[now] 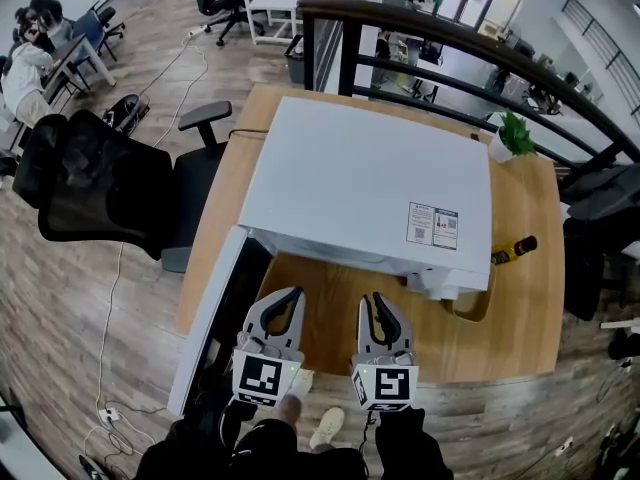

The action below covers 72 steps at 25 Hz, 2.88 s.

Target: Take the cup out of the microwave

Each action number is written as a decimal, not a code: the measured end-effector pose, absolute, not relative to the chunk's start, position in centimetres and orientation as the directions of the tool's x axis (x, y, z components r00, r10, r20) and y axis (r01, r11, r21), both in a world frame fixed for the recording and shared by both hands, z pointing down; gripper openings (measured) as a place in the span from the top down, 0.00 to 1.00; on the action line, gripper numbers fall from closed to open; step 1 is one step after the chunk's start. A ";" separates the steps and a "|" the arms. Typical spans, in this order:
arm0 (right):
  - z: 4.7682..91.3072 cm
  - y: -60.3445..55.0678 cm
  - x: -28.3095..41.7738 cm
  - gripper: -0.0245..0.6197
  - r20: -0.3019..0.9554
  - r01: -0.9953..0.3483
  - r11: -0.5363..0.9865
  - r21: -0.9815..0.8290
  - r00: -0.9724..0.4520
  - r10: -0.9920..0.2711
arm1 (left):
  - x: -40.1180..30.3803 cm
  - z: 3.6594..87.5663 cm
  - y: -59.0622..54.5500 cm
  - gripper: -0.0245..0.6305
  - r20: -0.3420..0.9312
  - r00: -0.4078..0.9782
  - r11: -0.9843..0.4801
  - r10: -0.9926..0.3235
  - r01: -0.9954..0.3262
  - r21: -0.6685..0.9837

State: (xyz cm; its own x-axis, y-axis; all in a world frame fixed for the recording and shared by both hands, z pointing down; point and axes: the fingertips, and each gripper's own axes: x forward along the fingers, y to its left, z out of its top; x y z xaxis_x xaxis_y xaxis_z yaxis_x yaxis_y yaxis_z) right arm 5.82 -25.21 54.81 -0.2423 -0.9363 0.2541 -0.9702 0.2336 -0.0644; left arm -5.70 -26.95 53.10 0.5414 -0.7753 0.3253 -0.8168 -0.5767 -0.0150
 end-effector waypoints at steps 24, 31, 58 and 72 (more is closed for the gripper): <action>58.3 -33.9 4.9 0.39 0.277 -0.975 0.209 -0.077 -0.222 -0.935 | -6.9 54.8 -29.6 0.93 0.341 0.528 -0.561 -0.778 -0.828 0.004; 59.4 -36.1 5.0 0.31 0.294 -0.977 0.198 -0.077 -0.212 -0.932 | -6.9 55.4 -29.9 0.93 0.348 0.529 -0.561 -0.774 -0.828 0.013; 61.7 -40.4 4.5 0.33 0.339 -0.978 0.204 -0.034 -0.203 -0.919 | -7.6 56.3 -30.9 0.93 0.370 0.536 -0.567 -0.759 -0.823 0.030; 61.2 -40.3 4.5 0.38 0.332 -0.982 0.189 -0.028 -0.187 -0.925 | -7.7 55.9 -30.8 0.93 0.364 0.541 -0.570 -0.758 -0.821 0.033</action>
State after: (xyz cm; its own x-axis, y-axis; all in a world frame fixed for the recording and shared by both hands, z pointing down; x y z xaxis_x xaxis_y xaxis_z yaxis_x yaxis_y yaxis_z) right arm 4.53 -40.28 61.18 -0.1873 -0.9246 0.3316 -0.9816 0.1889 -0.0277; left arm -7.68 -30.84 55.94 0.5411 -0.7583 0.3636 -0.8210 -0.5699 0.0331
